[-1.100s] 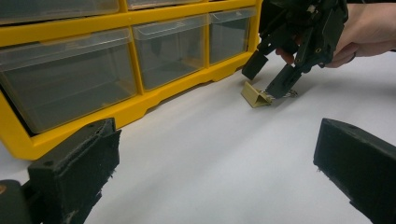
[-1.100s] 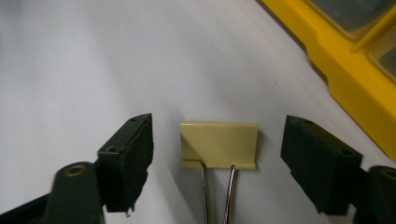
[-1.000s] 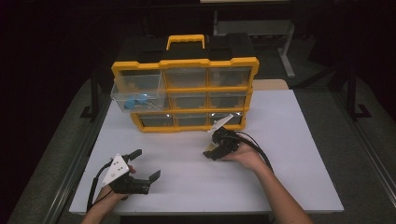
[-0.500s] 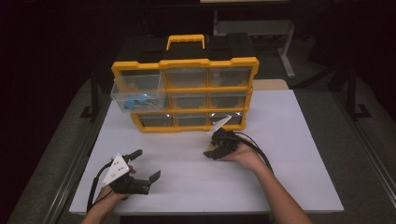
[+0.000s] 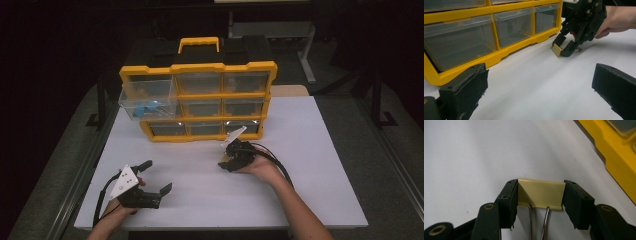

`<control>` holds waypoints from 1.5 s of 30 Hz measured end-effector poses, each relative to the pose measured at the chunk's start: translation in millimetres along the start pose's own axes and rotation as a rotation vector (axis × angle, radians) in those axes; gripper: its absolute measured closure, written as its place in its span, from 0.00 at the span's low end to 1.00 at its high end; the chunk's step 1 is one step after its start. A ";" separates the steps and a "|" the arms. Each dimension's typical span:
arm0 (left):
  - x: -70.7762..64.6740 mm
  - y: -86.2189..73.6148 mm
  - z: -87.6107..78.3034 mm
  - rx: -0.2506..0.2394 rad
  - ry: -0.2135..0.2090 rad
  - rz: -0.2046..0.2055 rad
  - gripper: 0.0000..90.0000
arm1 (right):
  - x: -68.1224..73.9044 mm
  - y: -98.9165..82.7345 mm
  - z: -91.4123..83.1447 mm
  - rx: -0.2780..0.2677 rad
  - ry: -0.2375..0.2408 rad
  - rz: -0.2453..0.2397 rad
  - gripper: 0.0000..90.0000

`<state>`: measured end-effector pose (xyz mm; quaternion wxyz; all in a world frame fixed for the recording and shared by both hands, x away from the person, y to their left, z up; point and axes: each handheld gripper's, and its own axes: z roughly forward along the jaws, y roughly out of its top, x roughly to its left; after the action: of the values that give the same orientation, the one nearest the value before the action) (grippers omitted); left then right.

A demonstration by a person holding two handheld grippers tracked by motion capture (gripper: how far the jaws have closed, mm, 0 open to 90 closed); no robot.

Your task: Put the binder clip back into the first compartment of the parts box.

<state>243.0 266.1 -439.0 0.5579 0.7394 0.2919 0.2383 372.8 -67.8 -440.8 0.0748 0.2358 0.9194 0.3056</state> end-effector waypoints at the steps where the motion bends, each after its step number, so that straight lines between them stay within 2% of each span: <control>1: 0.0 0.0 -0.1 0.000 0.000 0.000 0.00 | 0.1 0.0 0.0 -0.001 -0.001 -0.003 0.53; 17: -0.5 0.2 -0.2 0.002 -0.002 -0.001 0.00 | 1.6 -4.3 -0.2 -0.030 -0.014 -0.022 0.54; 26: 0.1 0.2 -0.2 0.001 -0.002 0.003 0.00 | 0.7 -2.6 -0.8 -0.019 -0.004 -0.002 0.55; 28: 0.1 0.0 0.0 0.000 -0.002 0.001 0.00 | 0.5 -2.7 -1.9 -0.017 0.013 0.018 0.55; 32: -0.1 0.2 -0.3 0.002 -0.003 0.003 0.00 | 0.6 -2.4 -2.5 -0.012 0.021 0.017 0.55; 36: 0.1 0.1 -0.2 -0.003 -0.002 0.001 0.00 | -0.5 -1.7 -4.2 -0.022 0.023 0.027 0.55; 39: 0.0 0.2 -0.3 0.000 -0.003 0.003 0.00 | 0.0 -0.3 -8.8 -0.036 0.041 0.060 0.55; 45: -0.5 0.3 0.0 0.004 -0.005 0.005 0.00 | 0.4 2.2 -17.5 -0.055 0.038 0.080 0.55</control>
<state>242.7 265.7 -438.7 0.5567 0.7418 0.2892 0.2372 368.3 -75.3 -425.4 0.0516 0.2643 0.9019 0.3377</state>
